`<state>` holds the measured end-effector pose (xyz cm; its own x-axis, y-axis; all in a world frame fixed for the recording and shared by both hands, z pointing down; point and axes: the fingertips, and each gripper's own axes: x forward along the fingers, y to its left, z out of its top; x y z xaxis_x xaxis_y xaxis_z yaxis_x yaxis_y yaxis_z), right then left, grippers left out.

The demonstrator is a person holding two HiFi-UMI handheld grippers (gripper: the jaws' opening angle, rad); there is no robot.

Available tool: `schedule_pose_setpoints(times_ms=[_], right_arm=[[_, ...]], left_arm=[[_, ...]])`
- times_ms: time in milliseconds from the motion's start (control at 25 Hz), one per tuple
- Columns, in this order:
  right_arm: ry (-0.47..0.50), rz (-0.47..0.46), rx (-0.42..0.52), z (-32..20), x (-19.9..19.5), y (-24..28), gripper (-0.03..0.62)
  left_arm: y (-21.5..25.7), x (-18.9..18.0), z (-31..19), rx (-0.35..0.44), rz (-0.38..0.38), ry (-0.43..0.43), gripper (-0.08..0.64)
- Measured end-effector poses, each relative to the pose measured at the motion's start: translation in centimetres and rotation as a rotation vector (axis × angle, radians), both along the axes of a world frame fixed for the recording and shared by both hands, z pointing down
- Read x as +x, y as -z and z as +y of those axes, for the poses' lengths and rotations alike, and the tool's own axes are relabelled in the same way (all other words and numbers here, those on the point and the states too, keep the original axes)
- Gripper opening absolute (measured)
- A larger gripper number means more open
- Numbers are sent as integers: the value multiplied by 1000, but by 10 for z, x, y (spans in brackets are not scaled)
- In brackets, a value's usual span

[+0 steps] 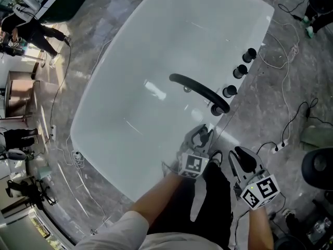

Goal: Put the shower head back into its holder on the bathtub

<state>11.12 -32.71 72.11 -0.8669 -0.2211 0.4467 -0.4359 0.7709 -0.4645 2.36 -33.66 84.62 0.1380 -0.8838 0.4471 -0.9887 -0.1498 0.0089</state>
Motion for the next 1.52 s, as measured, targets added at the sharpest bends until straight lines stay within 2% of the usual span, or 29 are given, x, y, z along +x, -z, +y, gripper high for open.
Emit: schedule_pose_setpoints(times_ms=[320, 480, 640, 720, 840, 1000, 1160, 1240, 1360, 1520], right_arm=[[7, 11, -30, 14, 2, 4, 95], [9, 7, -33, 19, -2, 16, 96], [12, 18, -29, 32, -6, 26, 95], [12, 25, -21, 37, -8, 31, 95], [5, 33, 13, 43, -15, 42, 95], [-22, 20, 48, 51, -24, 73, 78], [-58, 11, 80, 62, -26, 111, 71], [-88, 5, 92, 64, -24, 130, 66], [-109, -8, 128, 64, -18, 163, 58], [-148, -26, 191, 72, -11, 213, 44]], left_arm=[[8, 11, 3, -27, 28, -48, 154], [14, 4, 18, -82, 40, -25, 172], [39, -1, 50, -125, 69, 9, 172], [60, 2, 61, -124, 77, 6, 172], [99, 9, 67, -80, 66, -28, 162], [164, 18, 72, -19, 83, -64, 84], [231, 29, 79, 44, 110, -113, 50], [257, 29, 81, 51, 151, -114, 25], [294, 29, 76, 19, 270, -81, 6], [350, 38, 78, 17, 326, -82, 6]])
